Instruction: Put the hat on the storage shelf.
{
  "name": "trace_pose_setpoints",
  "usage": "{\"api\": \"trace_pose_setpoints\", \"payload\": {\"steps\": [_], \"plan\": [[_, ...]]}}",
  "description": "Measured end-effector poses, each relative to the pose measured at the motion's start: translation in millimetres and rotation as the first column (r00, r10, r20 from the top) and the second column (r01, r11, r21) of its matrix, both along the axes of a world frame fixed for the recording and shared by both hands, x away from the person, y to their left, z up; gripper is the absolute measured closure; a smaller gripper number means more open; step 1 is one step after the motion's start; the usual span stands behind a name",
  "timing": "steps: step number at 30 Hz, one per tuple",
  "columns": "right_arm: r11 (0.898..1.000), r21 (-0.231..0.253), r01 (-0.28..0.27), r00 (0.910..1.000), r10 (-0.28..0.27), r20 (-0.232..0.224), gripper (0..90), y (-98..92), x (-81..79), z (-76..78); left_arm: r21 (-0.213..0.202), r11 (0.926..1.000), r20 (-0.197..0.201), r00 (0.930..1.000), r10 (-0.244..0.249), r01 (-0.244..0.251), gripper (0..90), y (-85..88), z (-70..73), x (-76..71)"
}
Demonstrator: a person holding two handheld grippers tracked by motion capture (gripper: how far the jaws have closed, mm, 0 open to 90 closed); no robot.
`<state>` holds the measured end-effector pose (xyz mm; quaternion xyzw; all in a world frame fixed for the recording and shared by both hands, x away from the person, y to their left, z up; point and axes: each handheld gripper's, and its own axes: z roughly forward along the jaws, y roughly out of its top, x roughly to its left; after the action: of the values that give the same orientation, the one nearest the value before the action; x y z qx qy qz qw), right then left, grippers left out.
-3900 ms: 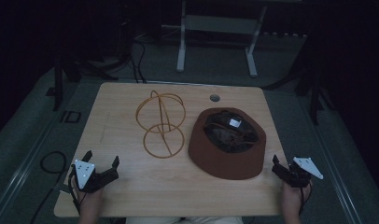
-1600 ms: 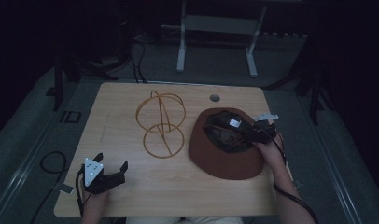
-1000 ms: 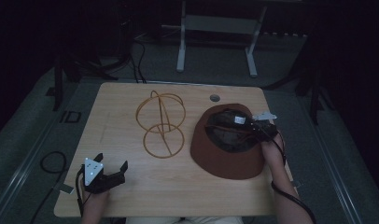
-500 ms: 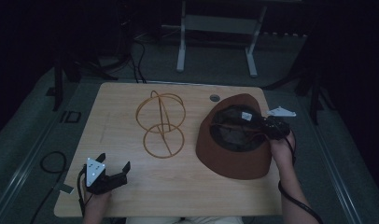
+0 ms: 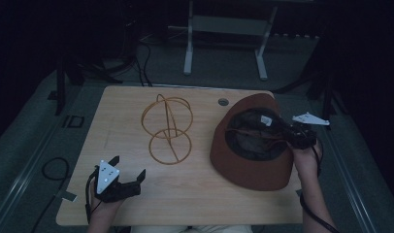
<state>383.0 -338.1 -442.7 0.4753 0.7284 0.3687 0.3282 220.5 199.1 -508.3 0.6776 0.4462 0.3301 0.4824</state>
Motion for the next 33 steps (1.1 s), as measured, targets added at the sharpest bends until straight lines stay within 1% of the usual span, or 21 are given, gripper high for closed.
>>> {"api": "trace_pose_setpoints", "payload": {"steps": [1,3,4,8,9,11,13,15,18,19,20,21,22,24,26,27,28,30,31,32,33], "plan": [[1.0,0.008,-0.004,0.9999,0.004,0.013,81.3,-0.4,-3.5,3.0,-0.012,0.9999,0.0,0.9999,-0.011,0.011,2.9,-1.2,6.0,0.3],[1.0,0.012,-0.013,0.9995,0.013,0.03,81.3,0.0,-10.7,9.0,-0.026,0.9996,0.008,0.9999,-0.015,0.015,2.9,-4.8,18.1,2.1],[1.0,0.017,-0.02,0.9989,0.019,0.042,81.2,0.4,-14.2,11.8,-0.027,0.9995,0.009,0.9998,-0.018,0.018,2.9,-6.7,24.3,3.5],[0.999,0.022,-0.048,0.9966,0.047,0.068,81.2,3.2,-24.8,22.7,-0.028,0.9983,0.02,0.9985,-0.051,0.052,2.9,-15.9,47.6,8.8],[0.998,0.023,-0.056,0.9957,0.054,0.076,81.2,3.9,-27.0,25.3,-0.02,0.9981,0.021,0.9981,-0.058,0.058,3.2,-18.9,53.1,10.4],[0.997,0.026,-0.066,0.994,0.064,0.089,81.2,5.7,-31.3,30.4,-0.016,0.9968,0.038,0.9962,-0.078,0.079,4.4,-25.3,63.8,13.4],[0.998,0.018,-0.056,0.9912,0.053,0.121,81.1,7.8,-36.8,35.2,-0.015,0.9947,0.05,0.9937,-0.101,0.102,4.4,-32.2,74.2,16.7],[0.999,0.018,-0.047,0.9876,0.044,0.151,81.1,8.5,-41.5,40.1,0.001,0.9933,0.058,0.9916,-0.115,0.116,4.4,-40.3,83.5,20.6],[0.999,0.021,-0.049,0.9862,0.045,0.159,81.1,8.6,-45.9,45.8,-0.001,0.9886,0.064,0.9866,-0.15,0.15,4.5,-52.6,95.4,26.9],[0.998,0.025,-0.053,0.9862,0.048,0.158,81.1,8.7,-46.8,46.9,0.009,0.9874,0.068,0.985,-0.158,0.158,5.0,-56.9,98.6,28.9],[0.998,0.019,-0.055,0.9862,0.051,0.157,81.1,9.1,-47.5,47.8,0.017,0.986,0.075,0.9831,-0.167,0.166,5.0,-61.8,100.8,31.3],[0.998,0.017,-0.053,0.9858,0.05,0.161,81.1,9.7,-48.6,48.5,0.034,0.9845,0.071,0.9821,-0.174,0.172,5.0,-66.7,102.3,34.1],[0.998,0.015,-0.055,0.9853,0.052,0.163,81.1,9.9,-49.3,49.1,0.041,0.9823,0.065,0.9806,-0.185,0.183,5.0,-71.4,103.3,37.4],[0.999,0.004,-0.049,0.9854,0.047,0.164,81.1,11.0,-51.2,50.0,0.028,0.9772,0.043,0.9765,-0.211,0.21,5.0,-81.3,103.8,43.9],[0.998,0.004,-0.056,0.9856,0.054,0.16,81.0,11.8,-53.1,50.3,0.037,0.9714,0.033,0.9713,-0.236,0.234,5.0,-93.5,103.9,48.8],[0.998,-0.001,-0.056,0.9859,0.056,0.158,81.0,12.4,-54.1,50.4,0.05,0.9691,0.032,0.9694,-0.243,0.242,5.0,-100.0,104.2,51.1],[0.998,0.0,-0.065,0.9861,0.064,0.153,81.0,12.7,-55.0,50.5,0.054,0.9637,0.024,0.9645,-0.263,0.261,5.6,-106.6,104.7,53.4],[0.997,0.001,-0.074,0.9856,0.073,0.153,81.0,13.7,-57.2,50.8,0.063,0.9573,0.019,0.9587,-0.284,0.282,7.4,-120.6,105.6,58.2],[0.997,-0.002,-0.078,0.9851,0.077,0.153,81.0,13.9,-58.3,51.1,0.069,0.9518,0.012,0.9538,-0.3,0.299,7.4,-128.3,106.1,61.2],[0.997,-0.002,-0.078,0.9851,0.077,0.153,81.0,13.9,-58.3,51.1,0.069,0.9518,0.012,0.9538,-0.3,0.299,7.4,-128.3,106.1,61.2],[0.997,0.0,-0.082,0.9849,0.081,0.153,81.0,14.0,-60.5,51.2,0.081,0.9451,0.013,0.9478,-0.319,0.317,7.4,-142.9,107.4,66.9]]}}
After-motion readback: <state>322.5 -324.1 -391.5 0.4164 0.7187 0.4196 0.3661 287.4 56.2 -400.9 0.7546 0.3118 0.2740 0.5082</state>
